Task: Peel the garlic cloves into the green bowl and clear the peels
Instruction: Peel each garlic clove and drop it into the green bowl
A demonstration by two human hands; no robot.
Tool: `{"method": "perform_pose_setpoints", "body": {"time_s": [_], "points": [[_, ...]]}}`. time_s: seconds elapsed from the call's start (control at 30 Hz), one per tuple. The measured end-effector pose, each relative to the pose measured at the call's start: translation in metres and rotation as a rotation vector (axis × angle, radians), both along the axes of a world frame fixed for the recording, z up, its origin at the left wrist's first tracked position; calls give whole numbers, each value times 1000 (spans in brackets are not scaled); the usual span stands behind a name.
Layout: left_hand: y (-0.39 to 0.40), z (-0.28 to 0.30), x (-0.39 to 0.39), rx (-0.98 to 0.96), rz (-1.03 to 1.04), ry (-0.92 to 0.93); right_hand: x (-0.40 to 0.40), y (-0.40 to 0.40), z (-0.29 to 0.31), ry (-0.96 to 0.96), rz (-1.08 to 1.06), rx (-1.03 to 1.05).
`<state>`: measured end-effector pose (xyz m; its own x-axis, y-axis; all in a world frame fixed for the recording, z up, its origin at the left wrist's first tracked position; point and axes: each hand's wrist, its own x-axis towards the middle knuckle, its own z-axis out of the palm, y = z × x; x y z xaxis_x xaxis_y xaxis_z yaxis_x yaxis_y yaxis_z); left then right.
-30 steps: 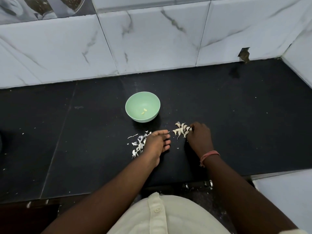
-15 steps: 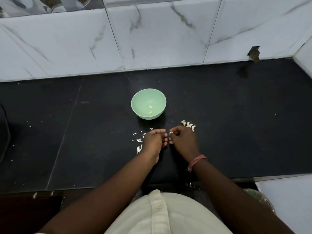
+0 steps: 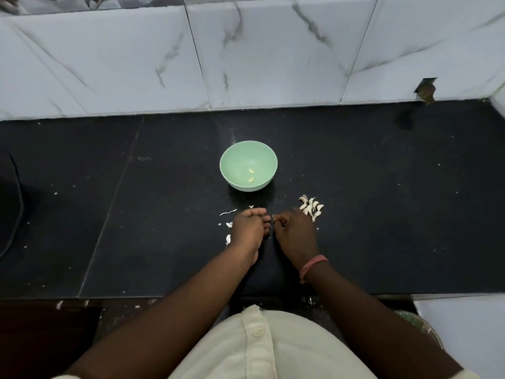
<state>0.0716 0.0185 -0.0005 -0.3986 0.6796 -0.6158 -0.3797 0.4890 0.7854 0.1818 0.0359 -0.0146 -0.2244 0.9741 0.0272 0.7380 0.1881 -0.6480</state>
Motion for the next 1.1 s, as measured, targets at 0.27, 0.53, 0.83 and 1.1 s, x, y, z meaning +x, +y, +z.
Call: {"method": "perform_pose_setpoints", "body": {"time_s": [0.27,0.53,0.83,1.1], "points": [[3,-4,2,-24,2,10,-3,4,6,-170,135,-53],[4,0,6,-35,-1,4,-12,13,27,-325,123,-144],[5,1,0,-49,-68,77,-27,20,40,-430,192,-114],[3,6,-8,-54,-130,56,-7,32,19,19,-35,-346]]}}
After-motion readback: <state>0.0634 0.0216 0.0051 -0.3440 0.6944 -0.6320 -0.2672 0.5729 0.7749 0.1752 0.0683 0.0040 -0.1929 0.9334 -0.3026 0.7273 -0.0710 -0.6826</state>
